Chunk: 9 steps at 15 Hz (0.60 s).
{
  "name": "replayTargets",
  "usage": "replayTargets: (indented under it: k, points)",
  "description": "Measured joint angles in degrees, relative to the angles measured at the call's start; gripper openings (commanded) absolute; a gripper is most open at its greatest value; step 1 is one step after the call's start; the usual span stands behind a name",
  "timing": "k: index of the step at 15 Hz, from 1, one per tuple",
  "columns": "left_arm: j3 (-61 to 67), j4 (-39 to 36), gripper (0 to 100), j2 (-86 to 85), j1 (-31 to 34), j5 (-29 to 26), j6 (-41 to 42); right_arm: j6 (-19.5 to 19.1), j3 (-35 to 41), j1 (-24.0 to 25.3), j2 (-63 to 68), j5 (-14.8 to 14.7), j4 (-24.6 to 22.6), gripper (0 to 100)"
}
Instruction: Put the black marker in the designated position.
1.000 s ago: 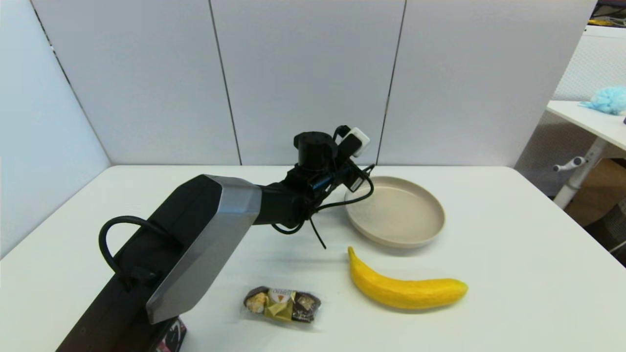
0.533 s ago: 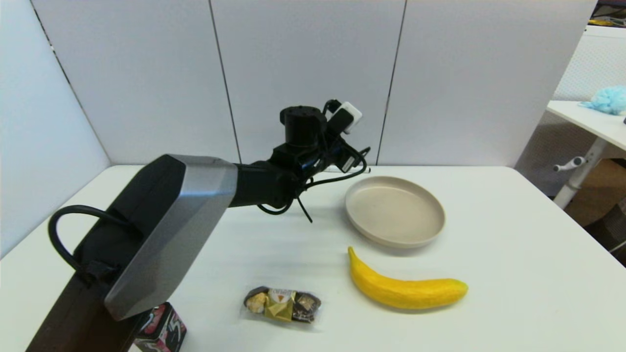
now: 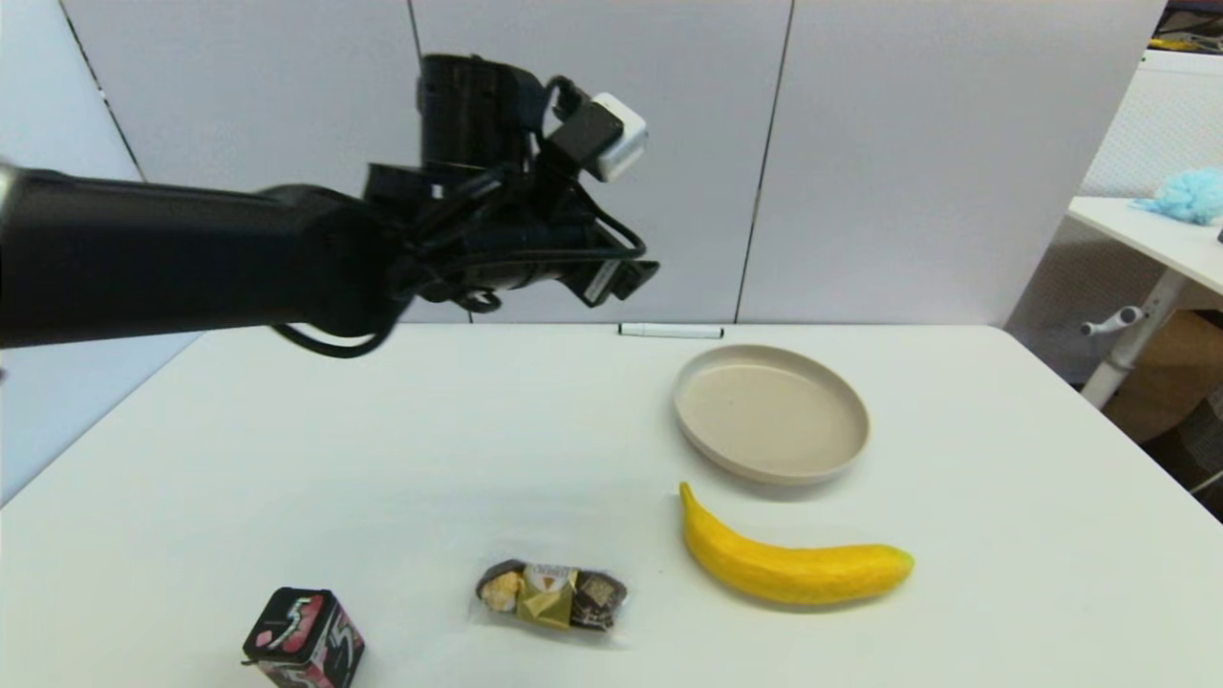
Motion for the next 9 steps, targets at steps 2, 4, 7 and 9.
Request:
replayTargets:
  k: [2,4,7,9]
  points:
    - [8.9,5.2,100,-11.6,0.6,1.9,-0.2,0.0,0.0,0.0,0.0,0.0,0.0,100]
    - [18.6,8.7,100,-23.5,1.8,2.8,-0.4,0.0,0.0,0.0,0.0,0.0,0.0,100]
    - [33.8,11.1,100,-41.4,4.9,3.4,-2.7,0.0,0.0,0.0,0.0,0.0,0.0,100]
    - [43.3,11.1,100,-52.8,7.3,3.4,-4.8,0.0,0.0,0.0,0.0,0.0,0.0,100]
